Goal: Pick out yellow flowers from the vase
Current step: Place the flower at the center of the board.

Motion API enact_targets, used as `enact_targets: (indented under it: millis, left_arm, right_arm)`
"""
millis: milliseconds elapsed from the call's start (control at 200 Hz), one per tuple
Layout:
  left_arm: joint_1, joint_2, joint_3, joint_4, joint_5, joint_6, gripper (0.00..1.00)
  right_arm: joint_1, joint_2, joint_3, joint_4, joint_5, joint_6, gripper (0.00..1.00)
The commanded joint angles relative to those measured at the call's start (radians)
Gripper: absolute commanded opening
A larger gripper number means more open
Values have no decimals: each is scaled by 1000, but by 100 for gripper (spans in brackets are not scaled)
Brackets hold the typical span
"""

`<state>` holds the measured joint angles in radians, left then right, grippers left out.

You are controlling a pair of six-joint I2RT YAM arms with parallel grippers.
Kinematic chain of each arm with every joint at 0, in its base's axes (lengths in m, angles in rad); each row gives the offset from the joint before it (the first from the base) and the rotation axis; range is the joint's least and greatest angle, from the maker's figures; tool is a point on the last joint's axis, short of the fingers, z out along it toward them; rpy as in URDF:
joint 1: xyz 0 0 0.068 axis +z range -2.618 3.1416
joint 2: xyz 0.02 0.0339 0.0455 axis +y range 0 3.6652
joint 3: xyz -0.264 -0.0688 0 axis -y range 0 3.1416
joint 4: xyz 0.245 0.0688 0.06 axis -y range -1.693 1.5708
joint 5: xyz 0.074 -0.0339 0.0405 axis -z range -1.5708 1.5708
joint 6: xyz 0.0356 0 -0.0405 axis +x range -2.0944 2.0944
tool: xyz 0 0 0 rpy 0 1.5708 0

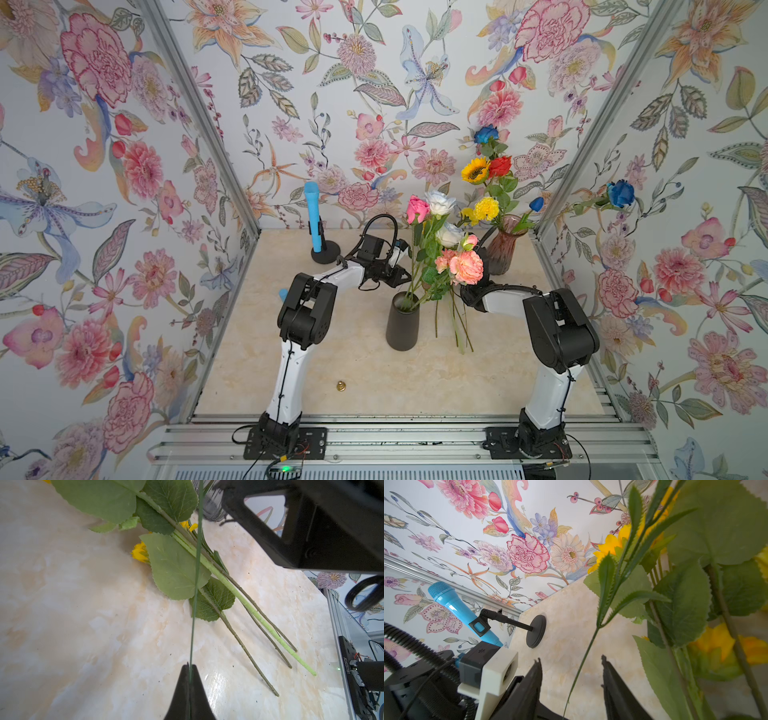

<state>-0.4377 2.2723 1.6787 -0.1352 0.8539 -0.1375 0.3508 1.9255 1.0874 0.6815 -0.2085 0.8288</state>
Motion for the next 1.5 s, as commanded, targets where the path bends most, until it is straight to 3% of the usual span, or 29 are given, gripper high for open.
enact_targets:
  millis: [0,240,585,681,846,896,941,1131,1221,1496]
  left_arm:
    - [-1,-43,-10,9,7,27,0]
    - [-1,-61,-24,14,10,32,0]
    - [-4,-70,-45,23,26,33,0]
    - [-4,-72,-46,15,28,39,0]
    - [-4,-58,-22,-9,19,51,0]
    - [-3,-52,-10,-28,9,58,18]
    - [-2,-53,-5,-35,-5,63,34]
    - [26,-109,-63,47,-78,30,75]
    - [58,-152,-106,127,-93,-15,98]
    - [94,-234,-148,220,-58,-57,100]
  right_arm:
    - [9,30,69,-15,10,15,49]
    - [7,62,121,-74,46,15,47]
    - [16,120,175,-111,59,9,35]
    - [19,121,184,-122,59,-1,29]
    - [29,91,204,-178,73,-56,8]
    - [32,83,214,-197,78,-79,0]
    - [35,77,227,-227,84,-102,0]
    - [39,25,257,-351,130,-213,0]
    - [43,-3,277,-428,150,-285,0]
    - [48,-49,336,-645,208,-441,0]
